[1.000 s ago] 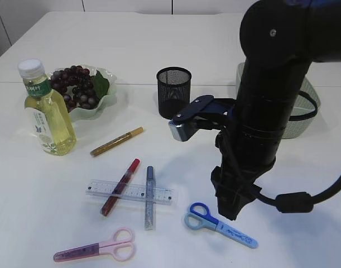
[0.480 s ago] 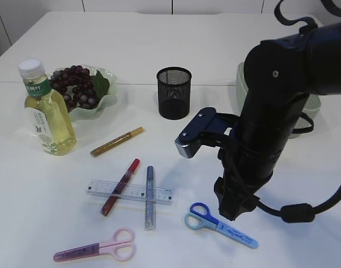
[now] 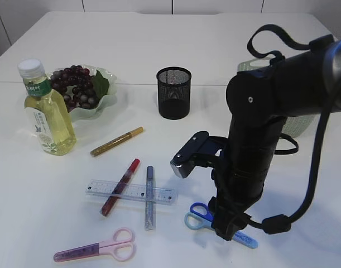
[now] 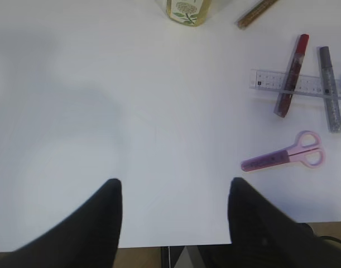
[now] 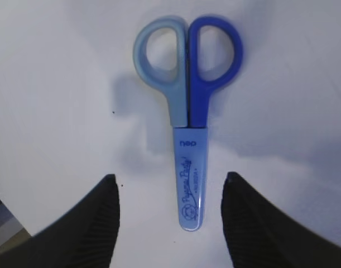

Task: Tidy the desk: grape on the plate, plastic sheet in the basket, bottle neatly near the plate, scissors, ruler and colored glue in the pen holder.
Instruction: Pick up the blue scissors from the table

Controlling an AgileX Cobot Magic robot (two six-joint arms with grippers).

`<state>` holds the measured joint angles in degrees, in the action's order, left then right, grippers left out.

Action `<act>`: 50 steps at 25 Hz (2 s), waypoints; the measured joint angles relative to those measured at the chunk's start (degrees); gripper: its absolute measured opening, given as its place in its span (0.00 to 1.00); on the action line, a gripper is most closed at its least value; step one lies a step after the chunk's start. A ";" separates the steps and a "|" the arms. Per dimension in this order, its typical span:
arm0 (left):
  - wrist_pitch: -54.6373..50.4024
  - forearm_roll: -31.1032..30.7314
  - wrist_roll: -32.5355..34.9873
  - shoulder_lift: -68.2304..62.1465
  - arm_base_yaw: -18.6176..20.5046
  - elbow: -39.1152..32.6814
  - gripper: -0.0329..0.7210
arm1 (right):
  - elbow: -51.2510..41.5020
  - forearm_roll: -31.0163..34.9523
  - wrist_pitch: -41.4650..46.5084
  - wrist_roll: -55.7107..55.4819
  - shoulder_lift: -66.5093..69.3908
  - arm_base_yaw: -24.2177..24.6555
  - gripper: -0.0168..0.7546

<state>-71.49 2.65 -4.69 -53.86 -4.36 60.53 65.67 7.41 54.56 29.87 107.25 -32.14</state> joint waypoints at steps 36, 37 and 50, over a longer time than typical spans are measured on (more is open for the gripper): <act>0.00 -0.81 0.40 0.09 0.00 0.00 0.61 | 2.96 -3.56 -0.04 -7.13 8.50 -0.13 0.55; 0.00 -0.81 0.40 0.09 0.00 0.00 0.61 | 2.96 -3.76 -0.04 -7.28 8.50 -0.32 0.55; 0.00 -0.91 0.40 0.09 0.00 0.00 0.61 | 2.96 -10.34 -1.26 -14.55 8.63 -4.55 0.55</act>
<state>-71.49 1.74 -4.29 -53.76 -4.36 60.53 68.63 -2.93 53.30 15.31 115.88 -36.68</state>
